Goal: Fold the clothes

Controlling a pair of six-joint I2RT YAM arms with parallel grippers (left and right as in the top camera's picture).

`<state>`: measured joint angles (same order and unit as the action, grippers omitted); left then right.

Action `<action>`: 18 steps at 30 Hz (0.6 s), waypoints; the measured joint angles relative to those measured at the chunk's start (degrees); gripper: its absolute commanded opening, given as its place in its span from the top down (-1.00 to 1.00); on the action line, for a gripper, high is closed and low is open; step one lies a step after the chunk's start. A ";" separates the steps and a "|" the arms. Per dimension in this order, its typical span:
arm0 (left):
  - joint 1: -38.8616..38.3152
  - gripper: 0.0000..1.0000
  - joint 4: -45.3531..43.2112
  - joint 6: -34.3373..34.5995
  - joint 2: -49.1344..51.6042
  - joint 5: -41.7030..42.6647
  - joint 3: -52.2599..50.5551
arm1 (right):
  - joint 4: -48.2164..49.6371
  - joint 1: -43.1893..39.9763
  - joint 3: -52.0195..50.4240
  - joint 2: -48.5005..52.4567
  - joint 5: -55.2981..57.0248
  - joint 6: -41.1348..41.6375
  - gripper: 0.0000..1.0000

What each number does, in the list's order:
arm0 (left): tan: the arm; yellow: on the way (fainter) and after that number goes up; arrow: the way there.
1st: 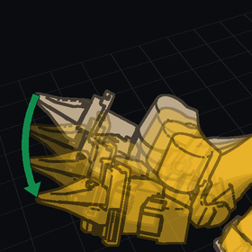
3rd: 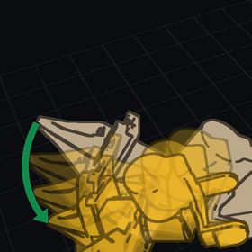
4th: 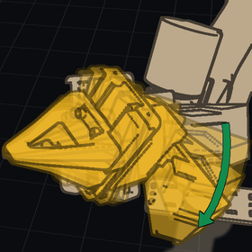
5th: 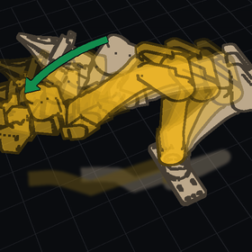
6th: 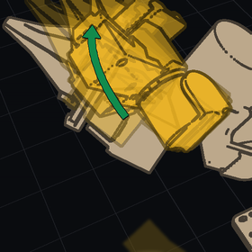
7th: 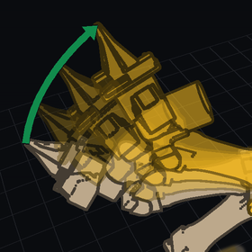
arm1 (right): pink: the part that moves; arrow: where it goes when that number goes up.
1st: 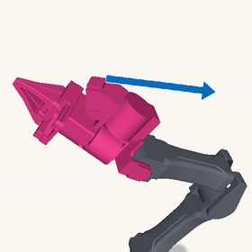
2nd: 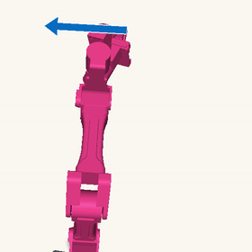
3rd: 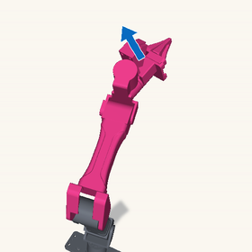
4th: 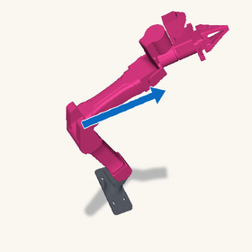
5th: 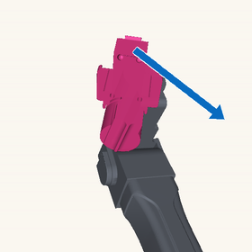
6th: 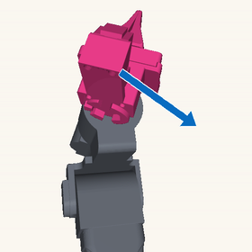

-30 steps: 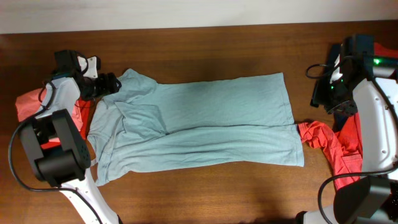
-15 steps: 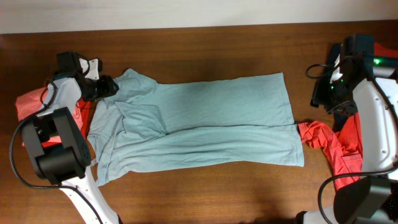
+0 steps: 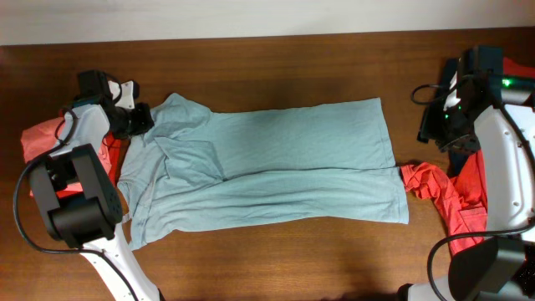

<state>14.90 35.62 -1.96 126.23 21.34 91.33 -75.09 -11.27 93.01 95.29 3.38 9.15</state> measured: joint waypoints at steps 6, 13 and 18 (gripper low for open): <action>0.00 0.99 1.53 0.02 0.00 0.35 1.01 | 6.19 0.00 0.00 0.02 -4.24 -3.93 -0.33; 0.00 0.99 2.40 0.02 -2.47 0.66 4.09 | 18.47 0.00 0.00 4.83 -9.97 -8.57 -0.54; -0.04 0.99 3.56 0.00 -6.03 0.98 5.09 | 27.47 0.00 0.00 11.37 -10.99 -9.42 -0.59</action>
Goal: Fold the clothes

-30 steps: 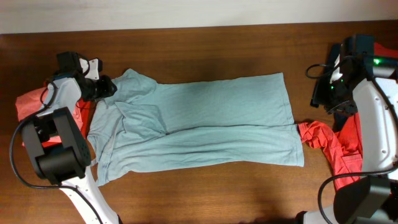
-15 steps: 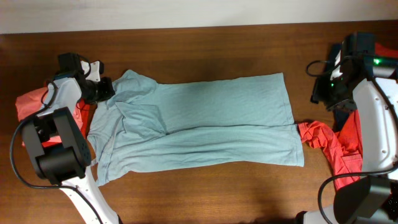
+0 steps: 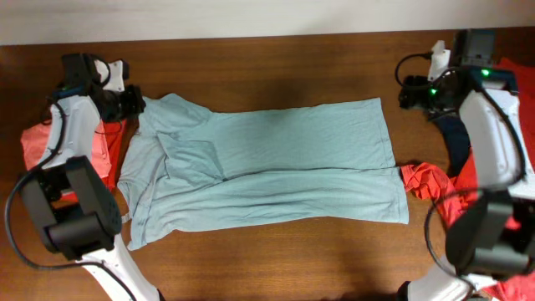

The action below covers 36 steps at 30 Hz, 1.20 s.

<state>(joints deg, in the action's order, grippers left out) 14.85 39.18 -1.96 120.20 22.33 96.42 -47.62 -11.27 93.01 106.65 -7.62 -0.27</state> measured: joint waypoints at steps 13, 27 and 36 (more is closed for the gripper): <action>-1.25 0.99 1.77 0.02 -0.63 0.17 0.11 | 16.59 0.00 0.00 18.71 -6.08 -0.11 -0.62; -3.78 0.99 1.79 0.02 -0.63 0.15 0.11 | 24.11 2.62 0.00 22.75 -8.46 -0.04 -0.39; -3.80 0.99 1.79 0.02 -0.63 -1.64 0.11 | 24.00 3.08 0.11 23.52 -8.57 1.20 0.83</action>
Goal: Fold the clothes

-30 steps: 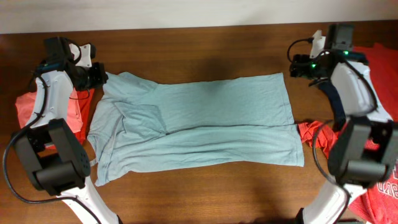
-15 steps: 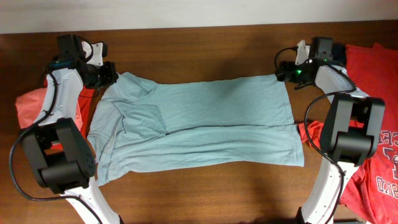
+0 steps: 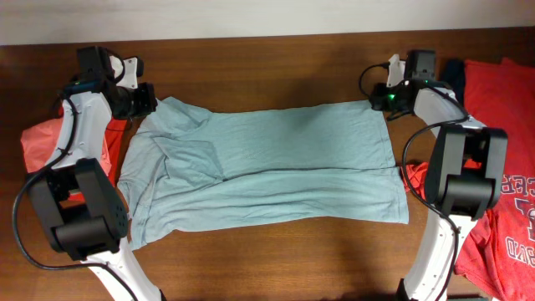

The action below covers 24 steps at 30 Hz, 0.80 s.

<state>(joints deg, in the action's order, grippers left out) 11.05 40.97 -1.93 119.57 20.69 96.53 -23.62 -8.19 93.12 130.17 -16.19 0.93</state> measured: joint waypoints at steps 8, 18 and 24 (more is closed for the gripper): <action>0.00 0.99 0.26 0.00 0.00 -0.17 0.00 | -2.16 0.00 0.61 0.11 0.96 1.22 0.92; 0.37 0.99 1.73 0.00 -0.50 -0.17 0.00 | -21.38 -0.94 10.64 0.07 6.01 2.08 0.92; 1.90 0.99 5.66 -0.02 -6.51 -0.33 0.00 | -35.78 -2.67 21.00 -2.56 6.99 2.10 0.92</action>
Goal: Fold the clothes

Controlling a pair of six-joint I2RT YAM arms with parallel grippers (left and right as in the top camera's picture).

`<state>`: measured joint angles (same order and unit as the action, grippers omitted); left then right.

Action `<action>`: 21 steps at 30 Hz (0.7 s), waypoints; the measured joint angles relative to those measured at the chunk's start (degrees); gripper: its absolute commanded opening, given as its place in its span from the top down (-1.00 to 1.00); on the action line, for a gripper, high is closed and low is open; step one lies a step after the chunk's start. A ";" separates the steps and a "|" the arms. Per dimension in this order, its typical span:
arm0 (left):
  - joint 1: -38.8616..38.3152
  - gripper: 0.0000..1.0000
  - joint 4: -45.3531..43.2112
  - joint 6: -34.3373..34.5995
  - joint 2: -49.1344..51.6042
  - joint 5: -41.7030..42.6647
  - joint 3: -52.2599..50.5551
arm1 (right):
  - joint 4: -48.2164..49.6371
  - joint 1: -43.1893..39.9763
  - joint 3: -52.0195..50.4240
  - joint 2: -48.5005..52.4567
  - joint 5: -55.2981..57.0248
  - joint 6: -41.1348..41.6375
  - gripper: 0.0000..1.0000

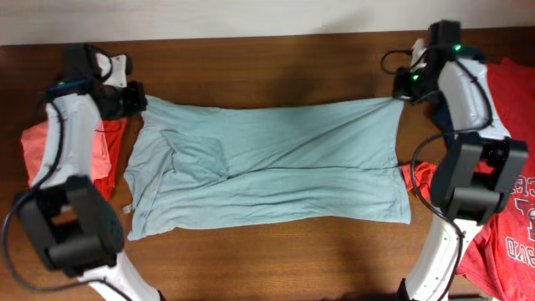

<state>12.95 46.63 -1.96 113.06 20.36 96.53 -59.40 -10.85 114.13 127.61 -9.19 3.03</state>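
A light blue T-shirt (267,167) lies spread across the brown table, neck end to the left and hem to the right. Its far edge is drawn taut between my two grippers. My left gripper (139,99) is shut on the far left corner, by the shoulder. My right gripper (403,98) is shut on the far right hem corner, which is pulled out to a point. One sleeve (199,154) lies folded over the body. The fingertips themselves are too small to make out.
A red garment (35,146) is bunched at the table's left edge under my left arm. More red clothes (500,180) and a dark piece (445,125) lie at the right edge. The table's far edge (267,40) meets a white wall.
Both grippers have moved outward, the left a little to the left and the right to the right. The shirt's far edge is now stretched straight and its right corner is drawn out.
At first both grippers were off the shirt, the left by the collar, the right over the clothes pile at the far right. Then each stood nearer a far corner. By 0.8 s ago both were on those corners; now the edge is taut between them.
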 measured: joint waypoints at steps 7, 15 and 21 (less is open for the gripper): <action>0.68 0.99 9.75 0.02 -6.36 0.00 0.31 | -16.31 -0.70 4.96 -2.67 1.01 0.00 0.92; 1.81 0.99 18.36 0.00 -6.34 -0.61 0.33 | -28.72 -0.72 4.96 -2.67 6.86 -0.02 0.92; 6.51 0.99 25.20 -0.02 -6.34 -0.90 0.33 | -31.52 -0.85 4.96 -2.69 8.09 0.00 0.91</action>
<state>19.46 71.83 -1.98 106.72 19.46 96.86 -90.91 -11.70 119.09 124.92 -1.10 3.03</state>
